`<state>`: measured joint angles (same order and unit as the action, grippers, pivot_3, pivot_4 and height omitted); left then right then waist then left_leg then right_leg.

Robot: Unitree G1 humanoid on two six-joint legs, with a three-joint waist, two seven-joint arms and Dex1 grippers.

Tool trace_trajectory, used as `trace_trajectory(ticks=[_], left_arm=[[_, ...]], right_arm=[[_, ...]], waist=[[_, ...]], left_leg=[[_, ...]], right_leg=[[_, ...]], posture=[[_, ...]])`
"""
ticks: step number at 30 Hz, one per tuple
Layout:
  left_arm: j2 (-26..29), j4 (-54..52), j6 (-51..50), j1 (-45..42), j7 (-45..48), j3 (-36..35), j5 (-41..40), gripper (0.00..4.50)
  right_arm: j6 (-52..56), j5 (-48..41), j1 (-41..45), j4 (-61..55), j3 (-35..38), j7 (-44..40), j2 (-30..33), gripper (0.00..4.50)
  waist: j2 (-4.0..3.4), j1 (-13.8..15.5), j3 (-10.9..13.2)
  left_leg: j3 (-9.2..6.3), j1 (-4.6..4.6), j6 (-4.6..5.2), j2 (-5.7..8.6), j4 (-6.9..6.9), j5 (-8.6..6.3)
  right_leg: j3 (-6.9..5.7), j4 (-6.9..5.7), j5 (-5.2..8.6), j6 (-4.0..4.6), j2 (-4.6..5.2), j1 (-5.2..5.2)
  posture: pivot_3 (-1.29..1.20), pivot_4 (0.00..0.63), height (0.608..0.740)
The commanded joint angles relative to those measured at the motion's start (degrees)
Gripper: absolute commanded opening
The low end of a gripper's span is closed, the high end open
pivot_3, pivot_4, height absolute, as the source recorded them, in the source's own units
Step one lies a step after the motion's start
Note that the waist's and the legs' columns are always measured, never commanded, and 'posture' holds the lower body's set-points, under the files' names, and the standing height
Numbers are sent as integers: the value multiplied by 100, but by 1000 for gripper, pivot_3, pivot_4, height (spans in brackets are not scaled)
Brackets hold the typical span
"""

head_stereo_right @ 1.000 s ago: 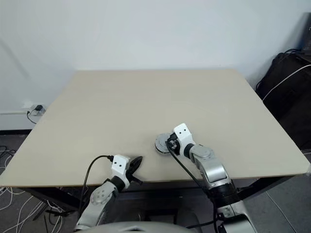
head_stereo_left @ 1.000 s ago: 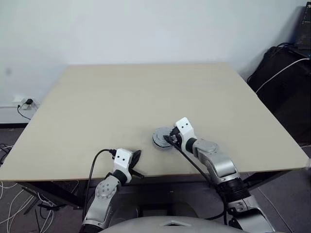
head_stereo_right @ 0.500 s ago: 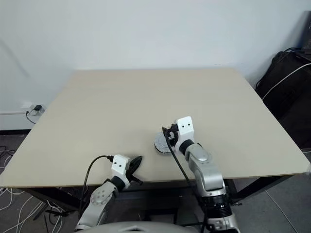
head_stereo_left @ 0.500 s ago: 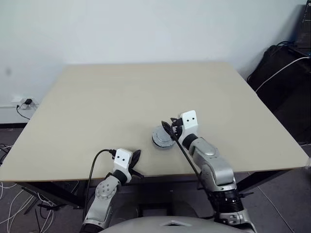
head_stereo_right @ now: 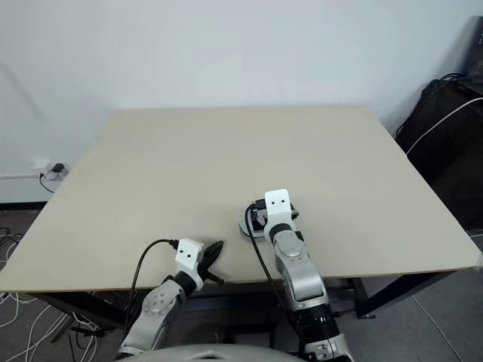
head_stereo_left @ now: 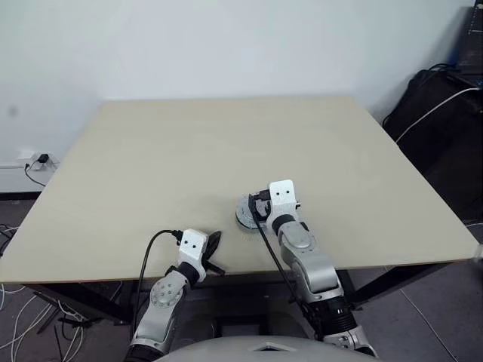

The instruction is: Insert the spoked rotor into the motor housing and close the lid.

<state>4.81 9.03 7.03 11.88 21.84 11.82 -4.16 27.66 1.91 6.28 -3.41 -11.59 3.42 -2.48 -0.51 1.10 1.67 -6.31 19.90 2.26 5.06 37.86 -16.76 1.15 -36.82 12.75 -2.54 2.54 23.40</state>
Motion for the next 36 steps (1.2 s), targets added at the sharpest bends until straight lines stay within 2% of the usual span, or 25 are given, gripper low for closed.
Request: trace_trajectory(ticks=[1,15,36], left_arm=[[40,-372,-57,33,28,-6,-42,0],[107,-877,-473,152,-40,27,-14,0],[148,-1027,-612,204,-44,35,-10,0]], right_arm=[[-212,-9,120,62,-118,152,-459,4467],[-460,-212,48,176,-604,-37,-495,4467],[-56,-410,-7,655,-638,45,-549,4467]], waist=[[-1,-7,1],[-3,-35,2],[-5,-37,2]], left_leg=[[0,0,0,0,0,0],[0,-2,1,0,1,1],[0,-3,0,0,1,1]], right_leg=[[0,0,0,0,0,0],[0,-1,0,-1,-1,-3],[1,-1,0,0,-2,-2]], posture=[[0,0,740],[0,0,740],[0,0,740]])
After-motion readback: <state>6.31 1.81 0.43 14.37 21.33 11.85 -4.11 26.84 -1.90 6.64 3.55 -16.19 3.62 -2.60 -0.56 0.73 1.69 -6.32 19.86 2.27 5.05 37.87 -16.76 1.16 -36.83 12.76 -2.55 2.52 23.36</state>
